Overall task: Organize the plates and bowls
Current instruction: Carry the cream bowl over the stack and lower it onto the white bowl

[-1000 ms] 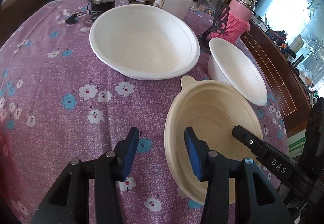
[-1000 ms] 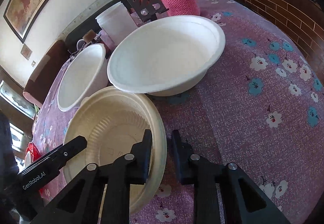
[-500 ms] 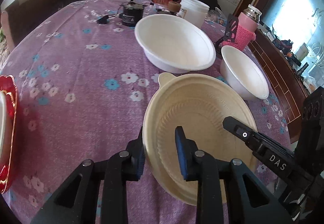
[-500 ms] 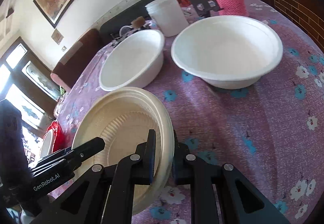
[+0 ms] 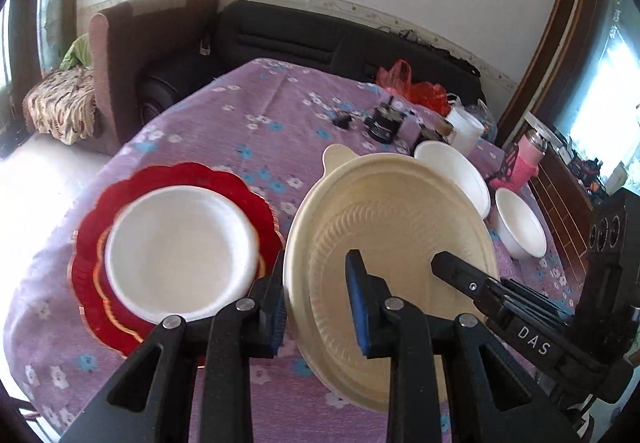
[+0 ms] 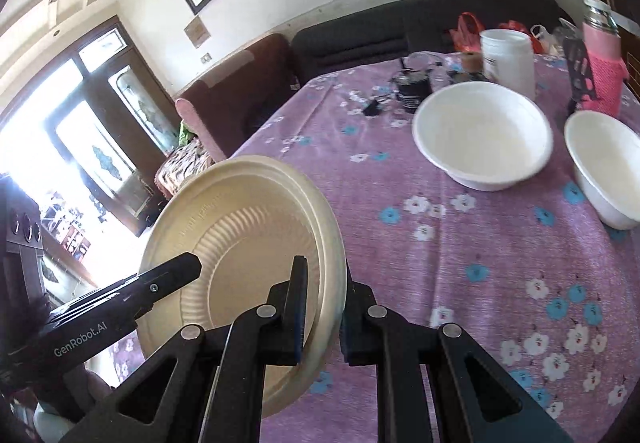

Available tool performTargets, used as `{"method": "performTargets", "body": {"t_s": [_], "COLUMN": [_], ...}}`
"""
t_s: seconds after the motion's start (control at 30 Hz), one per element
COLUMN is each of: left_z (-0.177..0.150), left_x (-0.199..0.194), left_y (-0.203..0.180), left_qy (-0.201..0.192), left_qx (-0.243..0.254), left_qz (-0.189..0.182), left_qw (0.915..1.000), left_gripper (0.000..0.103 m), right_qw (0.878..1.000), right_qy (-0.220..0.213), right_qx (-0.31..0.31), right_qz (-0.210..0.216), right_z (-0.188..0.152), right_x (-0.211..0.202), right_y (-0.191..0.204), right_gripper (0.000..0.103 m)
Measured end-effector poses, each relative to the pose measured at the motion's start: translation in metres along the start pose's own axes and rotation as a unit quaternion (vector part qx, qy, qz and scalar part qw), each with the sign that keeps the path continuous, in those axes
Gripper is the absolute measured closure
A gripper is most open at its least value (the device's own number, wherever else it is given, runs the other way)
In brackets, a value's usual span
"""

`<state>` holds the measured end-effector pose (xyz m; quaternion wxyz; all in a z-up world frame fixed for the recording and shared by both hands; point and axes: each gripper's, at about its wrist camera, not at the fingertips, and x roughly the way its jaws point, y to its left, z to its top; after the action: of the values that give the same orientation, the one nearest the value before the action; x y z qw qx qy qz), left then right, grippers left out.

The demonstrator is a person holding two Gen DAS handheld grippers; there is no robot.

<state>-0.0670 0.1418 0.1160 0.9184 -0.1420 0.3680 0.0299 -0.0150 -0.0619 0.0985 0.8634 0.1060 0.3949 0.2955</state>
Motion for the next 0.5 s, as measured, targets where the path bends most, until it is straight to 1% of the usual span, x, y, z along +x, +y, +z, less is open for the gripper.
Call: {"method": "performTargets", "body": {"t_s": [0.13,0.23,0.33,0.4,0.5], "left_z": [0.008,0.012,0.012,0.014,0.022], "left_x": [-0.027,-0.036,-0.034,-0.029,-0.016], "left_y": [0.041,0.074,0.101,0.116,0.132], "left_qy": [-0.034,-0.046,-0.042,-0.036,-0.024], "left_qx": [-0.028,-0.052,-0.074,-0.081,-0.089], "left_qz": [0.034,0.052,0.057,0.057,0.055], "left_qw": [0.9985,0.9962,0.9948,0.9945,0.9942], "left_gripper": [0.077,0.077,0.077,0.077,0.077], "right_qw": [0.999,0.998,0.996,0.996,0.996], "right_qy": [0.015,0.026,0.040,0.052,0.063], "right_qx": [-0.030,-0.048,-0.059,-0.059,-0.057], "right_qz": [0.024,0.040,0.045,0.039,0.031], "right_z": [0.004,0.002,0.001,0.003,0.006], "right_x": [0.022,0.041,0.060,0.073,0.082], "right_y": [0.050,0.085,0.110,0.120,0.131], "right_gripper": [0.088,0.087,0.087,0.087,0.087]}}
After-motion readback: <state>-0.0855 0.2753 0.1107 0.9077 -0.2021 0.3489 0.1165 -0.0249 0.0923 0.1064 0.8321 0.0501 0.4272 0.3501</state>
